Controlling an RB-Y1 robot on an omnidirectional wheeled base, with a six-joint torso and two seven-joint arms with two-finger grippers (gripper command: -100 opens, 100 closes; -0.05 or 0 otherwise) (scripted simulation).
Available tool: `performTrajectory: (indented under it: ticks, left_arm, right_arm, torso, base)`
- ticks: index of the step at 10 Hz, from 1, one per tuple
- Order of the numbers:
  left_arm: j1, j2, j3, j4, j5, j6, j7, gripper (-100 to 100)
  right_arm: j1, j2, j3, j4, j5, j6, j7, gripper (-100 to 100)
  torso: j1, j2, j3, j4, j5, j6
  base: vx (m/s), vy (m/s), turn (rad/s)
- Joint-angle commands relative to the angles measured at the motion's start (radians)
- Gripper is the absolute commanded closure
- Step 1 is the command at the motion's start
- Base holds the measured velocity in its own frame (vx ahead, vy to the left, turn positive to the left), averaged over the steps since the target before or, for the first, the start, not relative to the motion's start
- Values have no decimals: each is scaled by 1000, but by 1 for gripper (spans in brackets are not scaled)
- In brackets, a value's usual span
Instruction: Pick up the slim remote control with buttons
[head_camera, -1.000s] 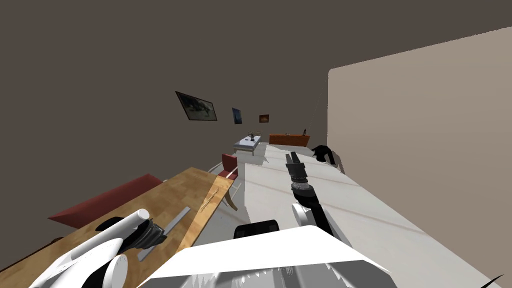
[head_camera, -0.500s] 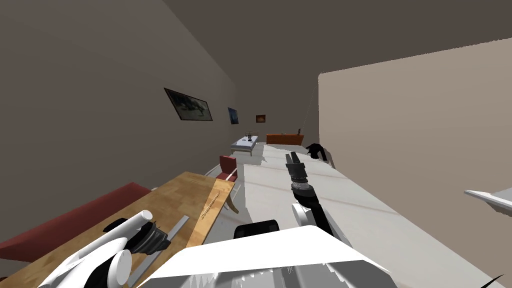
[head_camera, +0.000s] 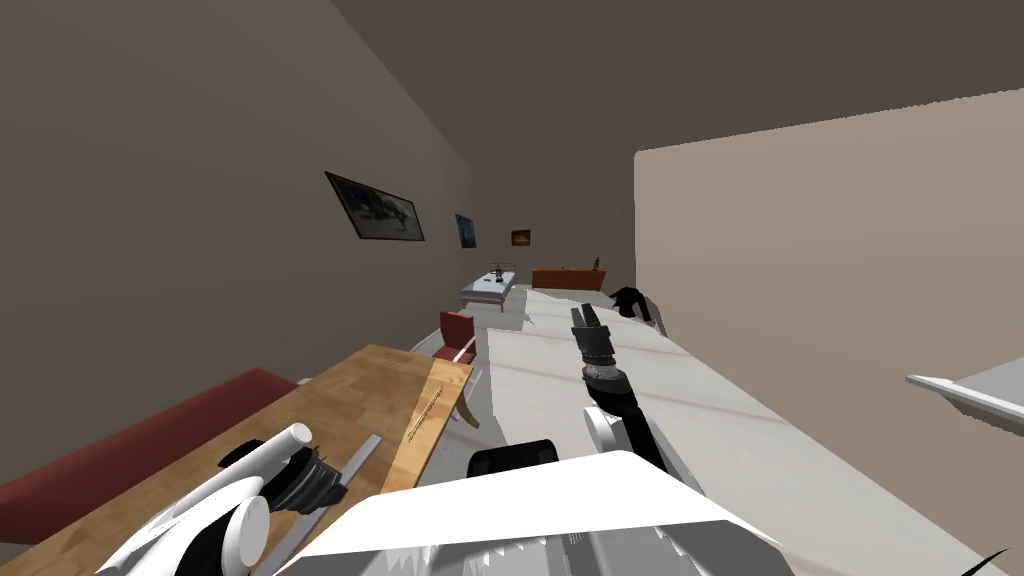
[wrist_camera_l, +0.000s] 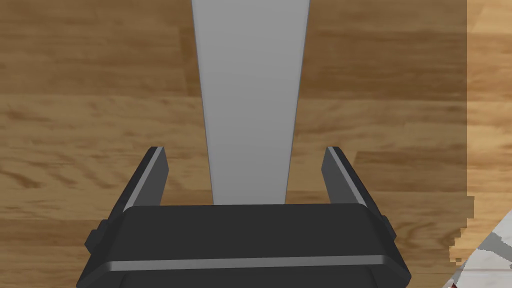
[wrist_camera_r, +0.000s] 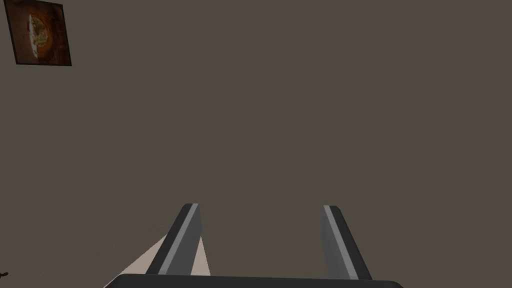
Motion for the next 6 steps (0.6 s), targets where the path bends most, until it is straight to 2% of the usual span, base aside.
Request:
performTrajectory:
  ticks: [1, 2, 3, 6]
  left_arm:
    - [6, -20, -10, 4, 2, -31, 2, -100]
    - [5, -13, -6, 1, 2, -18, 0, -100]
    - [6, -14, -6, 1, 2, -22, 1, 100]
    - [6, -15, -6, 1, 2, -20, 1, 100]
  right_arm:
    - [0, 0, 0, 0, 0, 0, 0, 0]
    - [0, 0, 0, 0, 0, 0, 0, 0]
    - [0, 0, 0, 0, 0, 0, 0, 0]
    - [0, 0, 0, 0, 0, 0, 0, 0]
  torso:
    - [0, 0, 0, 0, 0, 0]
    - [0, 0, 0, 0, 0, 0]
    - [-1, 0, 0, 0, 0, 0]
    - [0, 1, 0, 0, 0, 0]
  base:
    - [24, 34, 25]
    - [10, 14, 3]
    - [0, 0, 0]
    - [0, 0, 0]
